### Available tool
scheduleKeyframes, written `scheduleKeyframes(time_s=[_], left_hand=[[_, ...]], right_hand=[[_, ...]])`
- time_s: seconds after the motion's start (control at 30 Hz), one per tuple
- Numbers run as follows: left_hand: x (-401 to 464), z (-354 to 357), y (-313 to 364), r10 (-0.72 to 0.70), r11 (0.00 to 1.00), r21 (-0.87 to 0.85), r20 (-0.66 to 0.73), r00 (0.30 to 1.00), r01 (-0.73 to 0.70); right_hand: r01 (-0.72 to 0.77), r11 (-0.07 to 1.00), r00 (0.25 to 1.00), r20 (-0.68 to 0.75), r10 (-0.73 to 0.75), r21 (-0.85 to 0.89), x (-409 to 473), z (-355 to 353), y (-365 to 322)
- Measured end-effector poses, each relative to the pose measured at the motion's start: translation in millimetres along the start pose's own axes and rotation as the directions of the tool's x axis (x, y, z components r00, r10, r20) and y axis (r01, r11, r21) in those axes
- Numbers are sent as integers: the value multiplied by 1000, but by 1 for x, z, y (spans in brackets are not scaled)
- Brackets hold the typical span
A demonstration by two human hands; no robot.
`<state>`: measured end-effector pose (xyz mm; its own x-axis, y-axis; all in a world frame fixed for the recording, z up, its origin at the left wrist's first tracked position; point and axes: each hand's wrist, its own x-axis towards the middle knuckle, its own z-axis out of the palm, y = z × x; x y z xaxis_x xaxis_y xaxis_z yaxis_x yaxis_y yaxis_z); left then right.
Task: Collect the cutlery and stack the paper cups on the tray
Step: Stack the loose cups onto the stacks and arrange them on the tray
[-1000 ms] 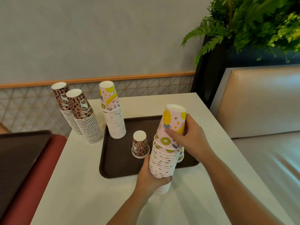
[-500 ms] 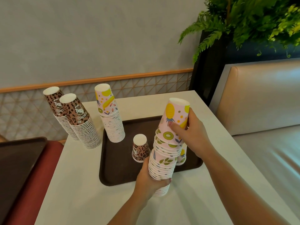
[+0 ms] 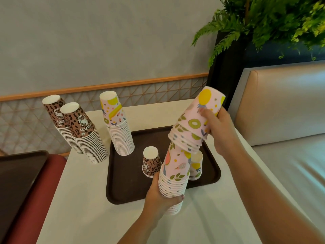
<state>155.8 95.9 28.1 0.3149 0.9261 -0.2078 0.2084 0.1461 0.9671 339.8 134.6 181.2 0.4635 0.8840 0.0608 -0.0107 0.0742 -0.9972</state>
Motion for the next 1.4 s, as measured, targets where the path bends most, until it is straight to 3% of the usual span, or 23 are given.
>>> scheduleKeyframes(time_s=[0.13,0.23,0.33,0.4,0.53,0.7,0.87,1.0,1.17,1.4], left_hand=[[1,-1,-1,-11,1000,-7,-10,1000,11],[4,-3,-4,-9,1000,-21,-27,1000,8],[8,-5,-7,1,1000,-23,-36,999,-2],[10,-6,-8,11,1000,-18,-37,999,-11],[13,-5,-8,39,999,-17,-35,999,-40],[13,-2,-6,37,998,-40,-19,999,-38],[10,0,-2,38,998,-41,-12,999,-39],[8,4,3,35,998,-44,-8,999,-35],[6,9,7,44,998,-45,20,999,-43],[2,13,9,61,998,-12,36,997,-60]], right_hand=[[-13,962,986,-154,57,273,13,-14,-7],[25,925,954,-284,91,380,19,-26,2],[65,935,928,-367,72,348,21,-33,30],[105,982,914,-404,-33,156,16,-33,54],[90,942,938,-290,-188,-322,0,-27,95],[36,865,974,-176,-142,-501,-9,-22,131],[31,860,995,-69,-77,-509,-21,-22,136],[280,884,948,-36,-315,-374,-41,-15,97],[202,895,969,211,-125,-398,-51,1,61],[206,891,977,143,-161,-404,-56,0,59]])
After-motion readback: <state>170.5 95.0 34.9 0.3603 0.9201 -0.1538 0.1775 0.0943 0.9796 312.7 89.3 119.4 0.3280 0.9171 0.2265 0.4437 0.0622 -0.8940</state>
